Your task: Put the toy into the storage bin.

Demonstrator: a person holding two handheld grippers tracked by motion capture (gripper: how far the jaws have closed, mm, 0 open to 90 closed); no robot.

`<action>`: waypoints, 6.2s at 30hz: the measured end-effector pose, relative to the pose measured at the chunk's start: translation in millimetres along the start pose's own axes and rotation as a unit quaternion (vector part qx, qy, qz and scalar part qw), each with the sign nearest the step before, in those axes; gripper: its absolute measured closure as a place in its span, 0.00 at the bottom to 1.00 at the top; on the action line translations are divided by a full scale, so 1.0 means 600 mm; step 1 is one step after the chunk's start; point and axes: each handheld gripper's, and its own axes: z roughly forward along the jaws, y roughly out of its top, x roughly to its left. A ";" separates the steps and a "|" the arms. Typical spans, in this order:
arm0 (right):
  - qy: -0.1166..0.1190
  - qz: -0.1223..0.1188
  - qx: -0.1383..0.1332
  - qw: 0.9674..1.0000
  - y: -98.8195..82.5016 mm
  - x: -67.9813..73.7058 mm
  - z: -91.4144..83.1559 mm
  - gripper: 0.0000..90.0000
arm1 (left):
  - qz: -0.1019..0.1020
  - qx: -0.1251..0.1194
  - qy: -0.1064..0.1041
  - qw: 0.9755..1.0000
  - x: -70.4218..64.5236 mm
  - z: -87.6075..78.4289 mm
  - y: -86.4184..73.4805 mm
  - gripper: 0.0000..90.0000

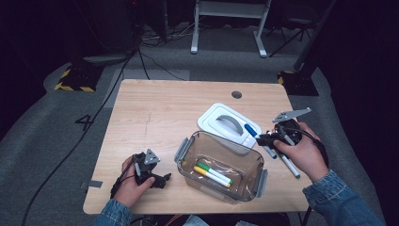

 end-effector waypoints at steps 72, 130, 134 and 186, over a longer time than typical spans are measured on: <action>0.155 -0.119 0.185 0.963 0.002 0.203 0.259 0.74 | 0.001 0.000 -0.001 1.000 0.001 0.001 0.000 0.00; -0.078 0.093 0.035 0.992 -0.117 -0.109 0.010 0.76 | 0.000 0.000 -0.001 1.000 0.001 0.000 0.000 0.00; -0.082 0.109 0.050 0.989 -0.146 -0.126 0.030 0.76 | 0.000 0.000 -0.001 1.000 0.000 0.000 0.000 0.00; -0.037 0.078 0.020 0.996 -0.086 -0.073 -0.005 0.86 | 0.000 0.000 -0.001 1.000 0.001 0.000 0.000 0.00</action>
